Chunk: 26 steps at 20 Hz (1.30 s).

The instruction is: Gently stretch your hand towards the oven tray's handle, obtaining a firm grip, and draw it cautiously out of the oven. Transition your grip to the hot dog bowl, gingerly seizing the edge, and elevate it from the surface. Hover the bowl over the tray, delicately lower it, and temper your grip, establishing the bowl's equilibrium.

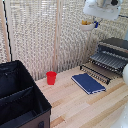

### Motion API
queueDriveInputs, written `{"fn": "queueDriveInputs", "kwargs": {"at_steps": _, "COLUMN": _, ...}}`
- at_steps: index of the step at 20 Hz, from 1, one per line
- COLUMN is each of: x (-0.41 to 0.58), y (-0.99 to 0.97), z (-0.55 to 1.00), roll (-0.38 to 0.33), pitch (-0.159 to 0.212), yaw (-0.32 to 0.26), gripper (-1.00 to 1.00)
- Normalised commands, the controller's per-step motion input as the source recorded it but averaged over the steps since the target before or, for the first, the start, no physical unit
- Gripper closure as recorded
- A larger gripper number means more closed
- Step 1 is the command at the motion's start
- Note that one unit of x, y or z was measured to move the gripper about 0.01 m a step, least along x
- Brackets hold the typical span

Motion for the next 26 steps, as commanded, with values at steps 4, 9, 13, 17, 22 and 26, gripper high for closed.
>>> {"fn": "queueDriveInputs", "kwargs": {"at_steps": 4, "x": 0.000, "y": -0.72, "z": 0.01, "roll": 0.001, "pitch": 0.000, "yaw": -0.179, "gripper": 1.00}}
{"fn": "queueDriveInputs", "kwargs": {"at_steps": 9, "x": 0.000, "y": -0.74, "z": -0.08, "roll": 0.007, "pitch": 0.000, "yaw": -0.174, "gripper": 1.00}}
{"fn": "queueDriveInputs", "kwargs": {"at_steps": 13, "x": 0.000, "y": -0.78, "z": -0.19, "roll": 0.016, "pitch": 0.000, "yaw": -0.153, "gripper": 1.00}}
{"fn": "queueDriveInputs", "kwargs": {"at_steps": 17, "x": 0.000, "y": -0.82, "z": -0.21, "roll": 0.029, "pitch": 0.000, "yaw": -0.127, "gripper": 1.00}}
{"fn": "queueDriveInputs", "kwargs": {"at_steps": 22, "x": 0.002, "y": -0.86, "z": -0.21, "roll": 0.049, "pitch": 0.022, "yaw": -0.088, "gripper": 1.00}}
{"fn": "queueDriveInputs", "kwargs": {"at_steps": 26, "x": -0.015, "y": -0.79, "z": -0.27, "roll": 0.067, "pitch": 0.039, "yaw": -0.062, "gripper": 1.00}}
